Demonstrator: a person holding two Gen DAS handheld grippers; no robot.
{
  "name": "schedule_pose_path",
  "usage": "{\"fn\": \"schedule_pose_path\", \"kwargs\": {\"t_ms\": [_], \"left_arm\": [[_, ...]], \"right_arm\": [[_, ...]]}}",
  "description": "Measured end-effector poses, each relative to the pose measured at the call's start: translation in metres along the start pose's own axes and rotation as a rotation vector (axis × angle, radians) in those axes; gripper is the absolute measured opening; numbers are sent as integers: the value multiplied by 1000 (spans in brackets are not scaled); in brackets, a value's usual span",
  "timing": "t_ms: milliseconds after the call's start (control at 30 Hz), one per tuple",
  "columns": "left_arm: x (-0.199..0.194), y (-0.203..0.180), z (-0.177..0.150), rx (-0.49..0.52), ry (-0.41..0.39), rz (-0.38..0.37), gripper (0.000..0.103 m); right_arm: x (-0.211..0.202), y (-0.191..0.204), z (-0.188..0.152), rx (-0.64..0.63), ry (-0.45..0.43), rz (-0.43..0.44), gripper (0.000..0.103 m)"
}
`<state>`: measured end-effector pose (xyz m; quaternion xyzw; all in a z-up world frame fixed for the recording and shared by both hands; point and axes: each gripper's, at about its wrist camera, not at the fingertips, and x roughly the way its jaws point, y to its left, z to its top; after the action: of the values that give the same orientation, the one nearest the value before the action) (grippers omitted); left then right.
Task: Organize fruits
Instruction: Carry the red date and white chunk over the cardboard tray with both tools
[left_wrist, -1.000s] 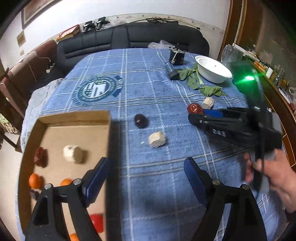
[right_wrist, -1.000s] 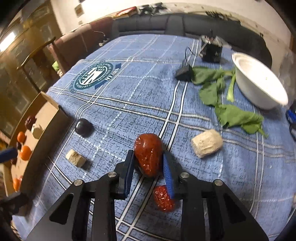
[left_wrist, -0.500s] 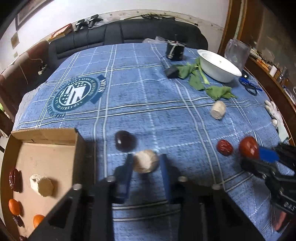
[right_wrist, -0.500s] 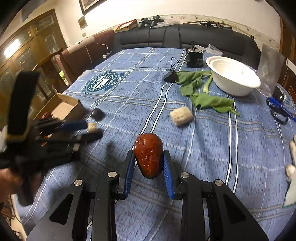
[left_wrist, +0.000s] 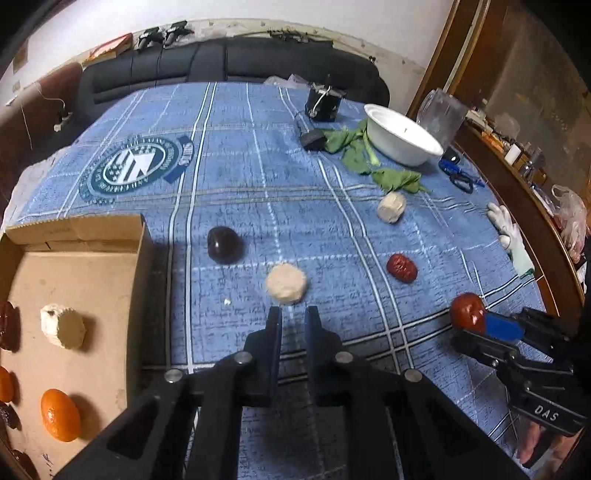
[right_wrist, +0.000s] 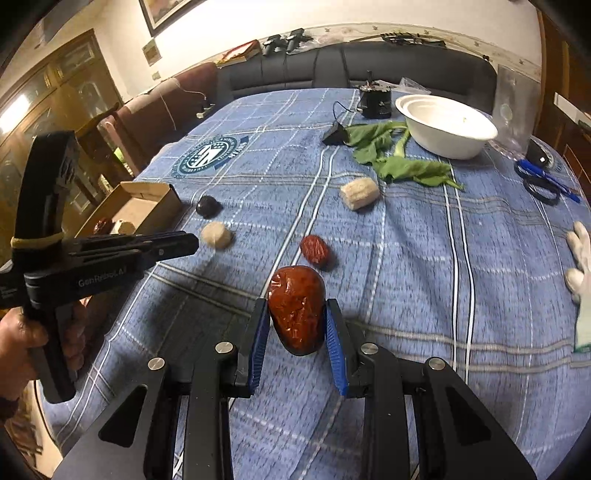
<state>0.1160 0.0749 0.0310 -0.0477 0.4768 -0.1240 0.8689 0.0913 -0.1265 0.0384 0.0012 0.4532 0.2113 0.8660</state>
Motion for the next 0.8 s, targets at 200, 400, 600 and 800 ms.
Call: {"fn": "schedule_pose_path", "kwargs": {"t_ms": [200,400,600,800], "left_arm": [[10,-5,11,21,0,21,43],[35,-11,18,51,22,73,40],[34,-16,16,81,0,117,31],[13,-20,7,59,-6,70,31]], "right_arm": [[-2,-4,-13,44,16,-16,30],[0,-10,-16,72,23,-11,30],[1,-12,-18,87,22,-8,30],[-2,-11,-19,97,12,-20,30]]}}
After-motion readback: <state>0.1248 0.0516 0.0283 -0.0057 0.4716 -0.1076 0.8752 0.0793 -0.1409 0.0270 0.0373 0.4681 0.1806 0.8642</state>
